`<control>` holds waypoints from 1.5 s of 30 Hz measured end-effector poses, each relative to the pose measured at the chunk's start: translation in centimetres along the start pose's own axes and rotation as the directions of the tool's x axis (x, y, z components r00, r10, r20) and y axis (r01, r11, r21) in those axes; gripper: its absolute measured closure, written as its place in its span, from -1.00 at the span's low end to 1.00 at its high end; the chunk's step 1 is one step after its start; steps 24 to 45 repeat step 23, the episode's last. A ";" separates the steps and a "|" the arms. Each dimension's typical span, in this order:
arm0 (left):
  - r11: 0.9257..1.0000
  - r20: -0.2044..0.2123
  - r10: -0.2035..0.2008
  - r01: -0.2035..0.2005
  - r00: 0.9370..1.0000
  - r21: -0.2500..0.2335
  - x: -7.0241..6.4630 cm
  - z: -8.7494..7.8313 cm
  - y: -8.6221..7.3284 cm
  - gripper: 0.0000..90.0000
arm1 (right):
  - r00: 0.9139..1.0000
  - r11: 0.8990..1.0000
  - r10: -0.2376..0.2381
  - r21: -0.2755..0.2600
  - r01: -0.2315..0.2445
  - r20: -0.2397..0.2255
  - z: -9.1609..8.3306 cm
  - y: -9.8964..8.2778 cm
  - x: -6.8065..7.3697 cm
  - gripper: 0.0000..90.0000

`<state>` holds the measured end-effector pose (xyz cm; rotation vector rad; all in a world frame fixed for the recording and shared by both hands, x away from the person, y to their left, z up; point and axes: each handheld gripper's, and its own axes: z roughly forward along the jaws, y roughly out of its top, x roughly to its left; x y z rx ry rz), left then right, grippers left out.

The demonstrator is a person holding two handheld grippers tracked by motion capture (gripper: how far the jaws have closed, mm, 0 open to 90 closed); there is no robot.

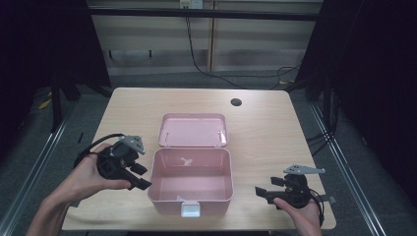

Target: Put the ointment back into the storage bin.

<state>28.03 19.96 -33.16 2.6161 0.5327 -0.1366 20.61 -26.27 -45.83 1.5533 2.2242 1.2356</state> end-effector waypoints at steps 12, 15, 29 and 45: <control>1.000 -0.051 -0.025 0.026 0.998 0.015 0.4 0.9 -3.5 0.17 | 1.000 1.000 0.008 0.001 -0.008 0.003 0.0 0.0 0.0 -0.58; 0.999 -0.037 -0.012 0.014 0.999 0.039 0.3 1.3 -3.9 0.18 | 1.000 1.000 0.007 0.001 -0.007 0.002 0.0 0.0 0.0 -0.58; 0.997 0.000 -0.056 0.056 0.998 -0.048 0.5 3.3 -6.0 -0.17 | 1.000 1.000 -0.010 0.027 0.009 0.017 0.4 -0.1 0.0 -0.56; 0.997 0.000 -0.056 0.056 0.998 -0.048 0.5 3.3 -6.0 -0.17 | 1.000 1.000 -0.010 0.027 0.009 0.017 0.4 -0.1 0.0 -0.56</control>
